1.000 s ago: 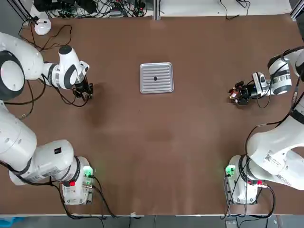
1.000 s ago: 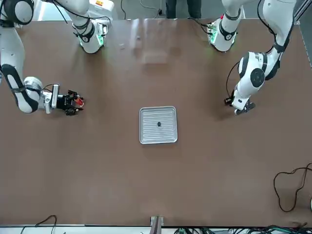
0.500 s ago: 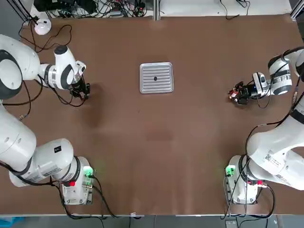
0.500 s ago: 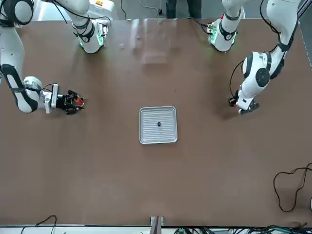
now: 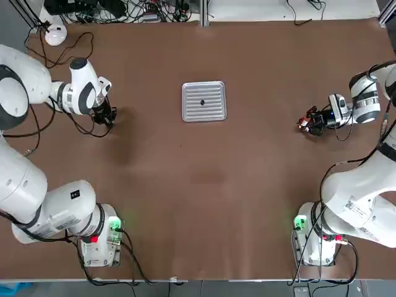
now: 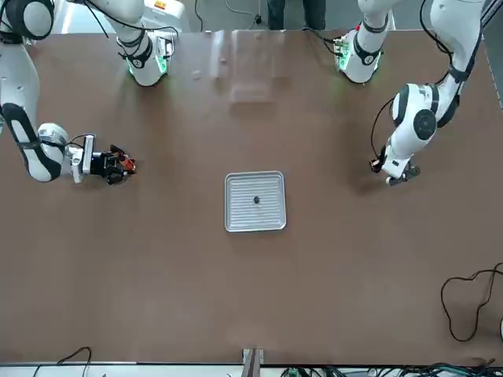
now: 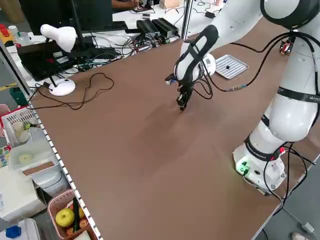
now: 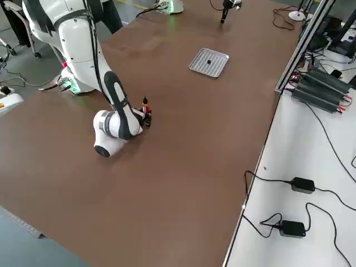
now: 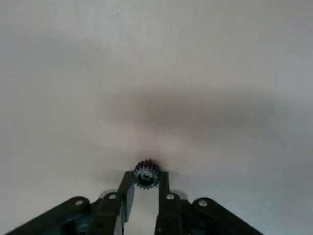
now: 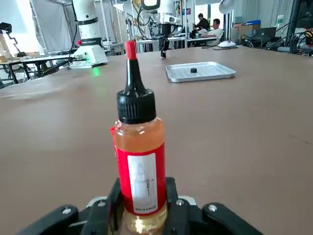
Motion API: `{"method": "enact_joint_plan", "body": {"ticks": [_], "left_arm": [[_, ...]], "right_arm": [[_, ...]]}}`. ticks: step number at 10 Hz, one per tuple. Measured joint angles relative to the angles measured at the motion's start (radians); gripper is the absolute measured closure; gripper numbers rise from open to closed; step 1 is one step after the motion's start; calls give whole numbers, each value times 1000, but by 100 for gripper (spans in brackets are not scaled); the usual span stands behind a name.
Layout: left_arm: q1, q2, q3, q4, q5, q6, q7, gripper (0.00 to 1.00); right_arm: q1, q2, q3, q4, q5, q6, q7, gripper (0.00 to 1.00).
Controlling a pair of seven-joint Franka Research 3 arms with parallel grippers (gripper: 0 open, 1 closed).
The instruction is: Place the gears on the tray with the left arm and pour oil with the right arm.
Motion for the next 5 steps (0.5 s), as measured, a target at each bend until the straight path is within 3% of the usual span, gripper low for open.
{"method": "enact_joint_plan", "body": {"ticks": [2,5], "left_arm": [[2,0,-59,59,-35,3,-50,76],[-11,16,-276,202,-108,-2,-287,76]], "right_arm": [[1,0,1,0,0,-1,4,63],[3,0,2,1,0,-7,16,63]]}}
